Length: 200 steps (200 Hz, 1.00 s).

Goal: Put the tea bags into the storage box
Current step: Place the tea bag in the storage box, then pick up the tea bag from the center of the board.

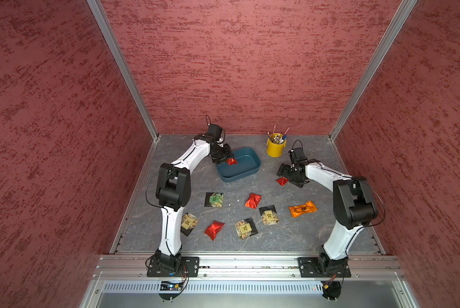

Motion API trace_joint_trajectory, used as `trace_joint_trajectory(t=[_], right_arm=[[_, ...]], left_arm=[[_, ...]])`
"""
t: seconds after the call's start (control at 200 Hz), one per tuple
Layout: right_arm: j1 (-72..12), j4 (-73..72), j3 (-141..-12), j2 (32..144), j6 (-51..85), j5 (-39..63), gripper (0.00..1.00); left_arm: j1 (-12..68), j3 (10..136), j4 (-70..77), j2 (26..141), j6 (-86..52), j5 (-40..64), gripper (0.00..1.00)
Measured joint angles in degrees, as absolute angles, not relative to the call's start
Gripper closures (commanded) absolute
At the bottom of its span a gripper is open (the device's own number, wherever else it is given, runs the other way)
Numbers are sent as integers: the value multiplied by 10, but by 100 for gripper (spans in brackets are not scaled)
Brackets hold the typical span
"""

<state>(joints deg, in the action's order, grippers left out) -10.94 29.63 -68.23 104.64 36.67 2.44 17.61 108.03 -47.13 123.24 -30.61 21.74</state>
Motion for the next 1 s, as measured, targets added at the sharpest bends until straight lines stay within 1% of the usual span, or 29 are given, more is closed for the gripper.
trace_joint_trajectory(t=[0.145,0.291,0.451,0.541,0.596,0.661,0.721,0.781,0.857,1.002], right_arm=[[-107,296,-687,1058,366,25,10],[-106,294,-690,1064,366,28,20],[-106,293,-690,1064,368,33,35],[-106,293,-690,1064,370,35,41],[-106,291,-690,1064,371,37,42],[-106,286,-689,1064,371,38,48],[-106,282,-689,1064,370,39,50],[-106,278,-689,1064,370,41,57],[-106,273,-689,1064,367,46,62],[-106,262,-684,1063,362,56,62]], left_arm=[[177,1098,-469,1255,-304,225,23],[177,1101,-471,1258,-301,229,17],[177,1107,-474,1254,-296,229,15],[173,1100,-478,1240,-295,229,14],[170,1085,-479,1220,-294,229,14],[164,1063,-480,1191,-292,229,14],[156,1040,-480,1159,-291,229,14],[148,1015,-480,1125,-289,228,14],[139,981,-479,1086,-286,223,14],[126,895,-481,1007,-286,210,14]])
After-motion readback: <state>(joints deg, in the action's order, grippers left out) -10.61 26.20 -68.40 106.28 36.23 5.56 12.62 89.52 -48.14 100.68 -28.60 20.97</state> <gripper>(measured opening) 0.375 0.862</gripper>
